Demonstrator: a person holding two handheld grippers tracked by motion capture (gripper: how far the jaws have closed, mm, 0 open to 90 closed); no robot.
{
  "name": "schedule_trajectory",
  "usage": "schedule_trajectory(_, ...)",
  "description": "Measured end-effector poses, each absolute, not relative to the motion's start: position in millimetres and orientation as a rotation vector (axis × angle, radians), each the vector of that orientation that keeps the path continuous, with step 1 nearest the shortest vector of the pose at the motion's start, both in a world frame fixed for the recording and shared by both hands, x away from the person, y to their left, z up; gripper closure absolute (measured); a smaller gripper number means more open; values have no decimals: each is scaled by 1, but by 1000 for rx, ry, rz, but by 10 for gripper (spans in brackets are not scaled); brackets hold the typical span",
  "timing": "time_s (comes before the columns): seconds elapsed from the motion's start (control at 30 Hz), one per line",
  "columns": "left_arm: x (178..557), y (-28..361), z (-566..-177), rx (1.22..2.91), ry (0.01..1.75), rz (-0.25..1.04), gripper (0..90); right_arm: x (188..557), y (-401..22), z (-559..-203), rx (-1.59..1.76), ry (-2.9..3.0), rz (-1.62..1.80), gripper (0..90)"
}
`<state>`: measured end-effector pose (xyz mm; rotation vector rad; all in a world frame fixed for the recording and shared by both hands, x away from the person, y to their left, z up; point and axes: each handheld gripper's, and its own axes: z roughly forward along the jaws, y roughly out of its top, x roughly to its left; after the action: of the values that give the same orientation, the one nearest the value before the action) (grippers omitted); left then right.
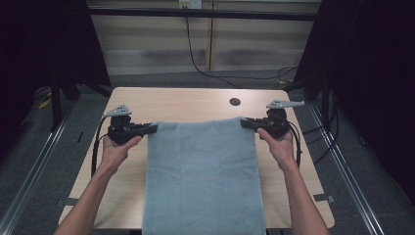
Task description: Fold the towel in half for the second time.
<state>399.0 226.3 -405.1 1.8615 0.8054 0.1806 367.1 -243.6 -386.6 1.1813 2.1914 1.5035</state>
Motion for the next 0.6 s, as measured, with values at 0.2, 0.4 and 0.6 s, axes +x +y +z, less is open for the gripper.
schedule_trajectory(0.2,410,226,-384,1799,813,228,819,375,-243,-363,1160,2132,1531,831)
schedule_trajectory(0.4,415,224,-371,1779,799,240,820,378,-249,-352,1162,2075,1565,832)
schedule_trajectory(0.6,399,220,-384,1778,766,222,819,367,-253,-367,1156,2099,1553,832)
